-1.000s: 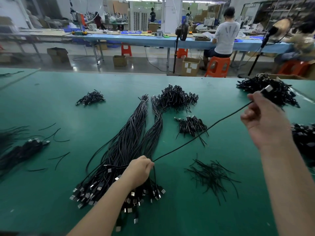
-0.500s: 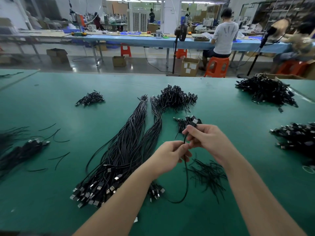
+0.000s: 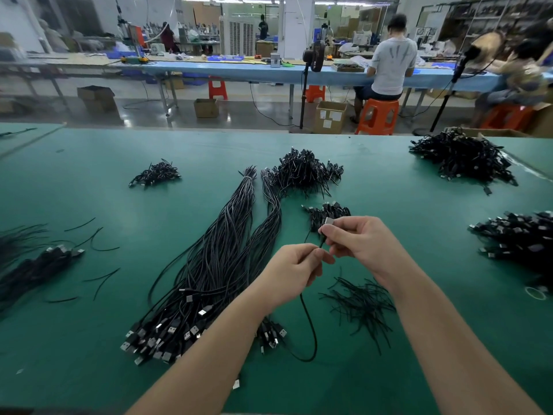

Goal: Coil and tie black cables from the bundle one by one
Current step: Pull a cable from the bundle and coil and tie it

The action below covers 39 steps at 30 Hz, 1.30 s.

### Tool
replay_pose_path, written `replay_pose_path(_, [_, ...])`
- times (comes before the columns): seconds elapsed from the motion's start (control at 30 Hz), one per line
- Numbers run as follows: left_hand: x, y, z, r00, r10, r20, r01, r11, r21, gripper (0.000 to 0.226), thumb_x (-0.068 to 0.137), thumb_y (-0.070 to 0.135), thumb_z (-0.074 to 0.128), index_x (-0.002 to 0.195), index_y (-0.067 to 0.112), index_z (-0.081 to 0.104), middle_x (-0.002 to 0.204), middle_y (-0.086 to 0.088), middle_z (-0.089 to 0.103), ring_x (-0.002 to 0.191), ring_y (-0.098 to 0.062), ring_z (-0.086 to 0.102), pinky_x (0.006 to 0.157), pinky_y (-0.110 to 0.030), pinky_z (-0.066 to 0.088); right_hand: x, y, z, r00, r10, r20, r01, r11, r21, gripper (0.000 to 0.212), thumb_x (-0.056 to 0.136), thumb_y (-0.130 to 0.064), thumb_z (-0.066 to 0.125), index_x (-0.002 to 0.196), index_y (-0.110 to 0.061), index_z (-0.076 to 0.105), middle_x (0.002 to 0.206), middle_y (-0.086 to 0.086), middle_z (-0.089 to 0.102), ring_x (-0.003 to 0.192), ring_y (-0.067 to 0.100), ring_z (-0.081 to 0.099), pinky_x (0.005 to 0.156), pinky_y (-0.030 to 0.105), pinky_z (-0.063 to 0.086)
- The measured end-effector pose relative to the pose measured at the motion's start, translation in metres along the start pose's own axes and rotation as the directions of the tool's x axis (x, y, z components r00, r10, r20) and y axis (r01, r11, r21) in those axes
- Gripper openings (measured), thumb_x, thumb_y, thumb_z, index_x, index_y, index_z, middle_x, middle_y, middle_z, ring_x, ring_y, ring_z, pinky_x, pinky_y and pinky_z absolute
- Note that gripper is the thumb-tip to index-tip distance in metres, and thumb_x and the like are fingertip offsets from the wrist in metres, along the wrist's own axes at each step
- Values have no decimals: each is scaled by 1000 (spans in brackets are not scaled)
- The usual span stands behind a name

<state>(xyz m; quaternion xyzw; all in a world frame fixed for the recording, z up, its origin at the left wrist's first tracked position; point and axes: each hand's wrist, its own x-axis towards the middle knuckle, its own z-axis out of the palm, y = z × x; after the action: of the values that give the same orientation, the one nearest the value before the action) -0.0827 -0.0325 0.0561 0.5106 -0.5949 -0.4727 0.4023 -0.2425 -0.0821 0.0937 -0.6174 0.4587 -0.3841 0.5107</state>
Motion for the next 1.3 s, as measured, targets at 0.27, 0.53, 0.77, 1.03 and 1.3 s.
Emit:
replay_pose_path(0.27, [0,-4,-1,1000,0,-26,1,999,44,35,107,27,47,83,7,64,64,5,52,61,-17,38,59,-34,31,0,-1,3,1000,7,23,-7,1000,21,15,90,-13,72,82,0,73,68,10,70,58,18,65,61,26,58])
replay_pose_path(0.53, [-2,-2,-15,987,76,-139,-82,996,-35,31,104,25,51,88,27,77,63,7,59,57,-16,42,51,-29,33,-2,-3,5,986,164,1,-163,980,-115,54,96,-53,52,78,-7,75,53,3,59,40,13,46,41,20,39])
replay_pose_path(0.77, [-1,12,-23,932,187,-311,-266,935,-236,32,98,31,48,87,23,77,75,-3,69,53,-9,41,50,-16,35,-16,28,41,732,502,461,-550,835,-37,82,100,-66,26,76,-7,78,73,14,71,49,21,60,51,25,49])
replay_pose_path(1.03, [-25,23,-1,980,79,-183,-155,878,-454,32,95,29,50,86,13,76,86,-14,75,68,-24,71,61,-37,59,-8,34,60,856,324,404,-504,699,508,23,101,-28,51,101,-8,63,84,5,62,74,16,58,72,28,52])
replay_pose_path(1.3, [-44,0,4,995,-52,-85,21,942,-336,35,104,16,46,95,10,79,103,-6,78,107,-16,71,103,-34,46,9,-3,43,936,314,160,-290,944,-156,58,101,-58,41,79,-22,80,77,1,69,71,17,61,74,34,52])
